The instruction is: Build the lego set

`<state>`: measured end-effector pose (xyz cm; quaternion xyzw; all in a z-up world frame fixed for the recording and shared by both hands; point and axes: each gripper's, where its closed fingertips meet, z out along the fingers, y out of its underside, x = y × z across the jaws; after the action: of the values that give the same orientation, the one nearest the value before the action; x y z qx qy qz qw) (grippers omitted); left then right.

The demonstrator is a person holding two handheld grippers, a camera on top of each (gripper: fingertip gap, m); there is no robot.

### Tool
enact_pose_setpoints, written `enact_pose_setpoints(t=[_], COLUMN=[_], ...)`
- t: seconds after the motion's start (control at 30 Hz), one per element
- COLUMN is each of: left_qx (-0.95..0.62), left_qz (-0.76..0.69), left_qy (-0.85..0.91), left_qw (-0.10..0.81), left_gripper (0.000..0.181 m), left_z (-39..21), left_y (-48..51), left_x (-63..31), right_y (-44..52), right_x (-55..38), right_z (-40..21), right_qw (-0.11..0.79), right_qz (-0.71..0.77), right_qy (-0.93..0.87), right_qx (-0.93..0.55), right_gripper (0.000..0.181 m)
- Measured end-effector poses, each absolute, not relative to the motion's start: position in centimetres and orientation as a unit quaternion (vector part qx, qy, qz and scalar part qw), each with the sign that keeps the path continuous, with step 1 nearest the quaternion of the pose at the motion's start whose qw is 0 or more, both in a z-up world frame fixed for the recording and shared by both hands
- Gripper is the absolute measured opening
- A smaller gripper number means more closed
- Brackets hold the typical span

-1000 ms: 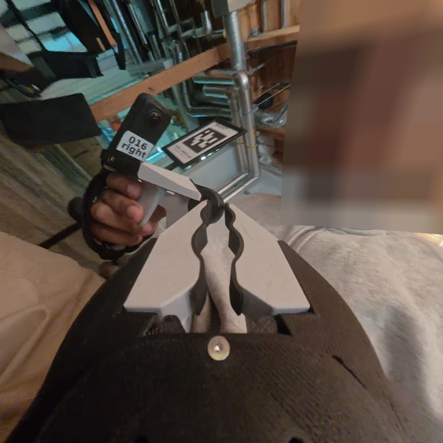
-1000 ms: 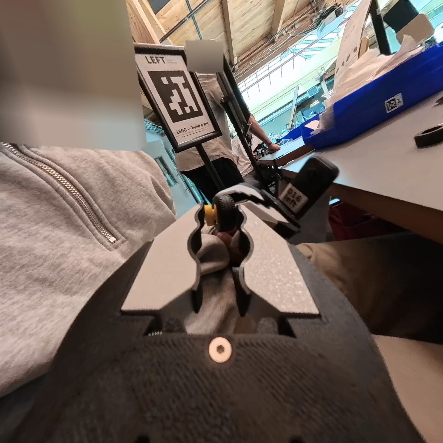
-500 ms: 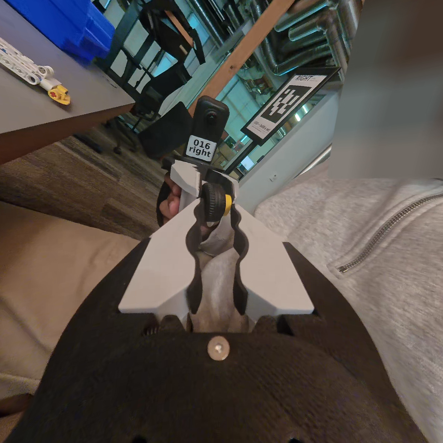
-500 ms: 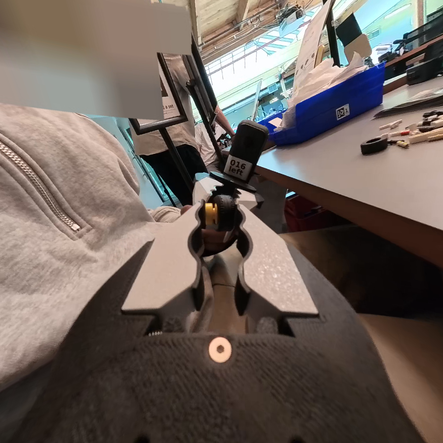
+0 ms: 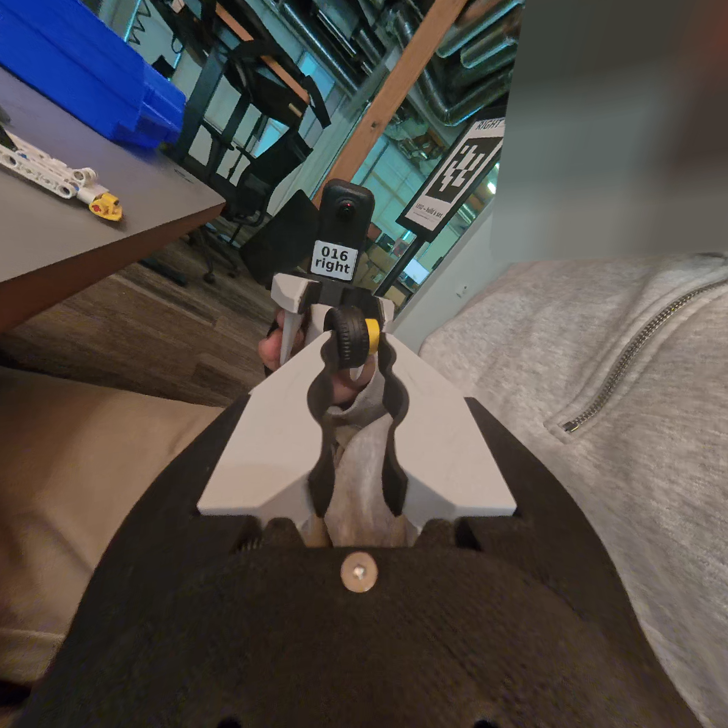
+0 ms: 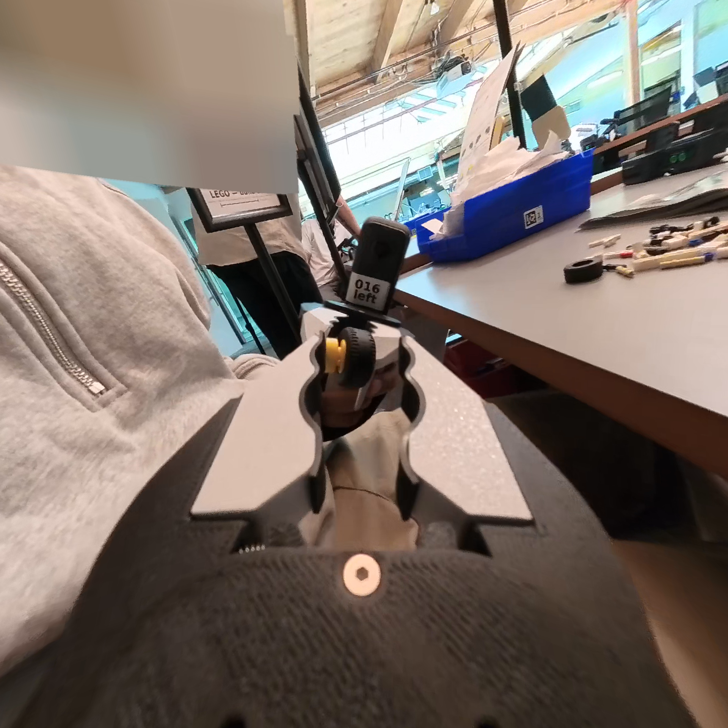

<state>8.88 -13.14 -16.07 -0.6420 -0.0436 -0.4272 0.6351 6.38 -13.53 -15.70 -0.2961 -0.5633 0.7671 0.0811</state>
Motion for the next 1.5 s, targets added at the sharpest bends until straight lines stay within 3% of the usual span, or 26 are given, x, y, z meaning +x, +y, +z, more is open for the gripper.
enact_pose_setpoints(t=[0.13, 0.23, 0.53, 0.93, 1.03, 1.5], left_qx=[-0.648, -0.65, -0.651, -0.669, -0.691, -0.685], left_qz=[-0.377, -0.344, -0.31, -0.251, -0.222, -0.294], left_qy=[-0.017, -0.006, 0.023, 0.008, 0.029, 0.011], left_qw=[0.662, 0.677, 0.693, 0.699, 0.688, 0.667], left_gripper=[0.016, 0.016, 0.018, 0.028, 0.021, 0.018], left_z=[-15.5, -15.2, -14.4, -14.4, -15.0, -15.0], left_y=[-13.2, -13.2, -13.1, -12.9, -12.9, -12.7], left_x=[9.1, 9.1, 9.7, 8.7, 8.7, 9.2], right_y=[-13.6, -13.6, -13.4, -13.4, -13.3, -13.2], right_x=[6.8, 7.3, 8.4, 7.9, 7.6, 7.9], right_z=[-15.4, -15.1, -14.1, -14.2, -15.0, -14.7], right_qw=[0.067, 0.069, 0.18, 0.215, 0.215, 0.206], right_qz=[0.775, 0.779, 0.753, 0.703, 0.686, 0.71], right_qy=[-0.558, -0.561, -0.593, -0.638, -0.653, -0.633], right_qx=[-0.29, -0.273, -0.221, -0.23, -0.239, -0.228], right_gripper=[0.035, 0.025, 0.022, 0.018, 0.018, 0.018])
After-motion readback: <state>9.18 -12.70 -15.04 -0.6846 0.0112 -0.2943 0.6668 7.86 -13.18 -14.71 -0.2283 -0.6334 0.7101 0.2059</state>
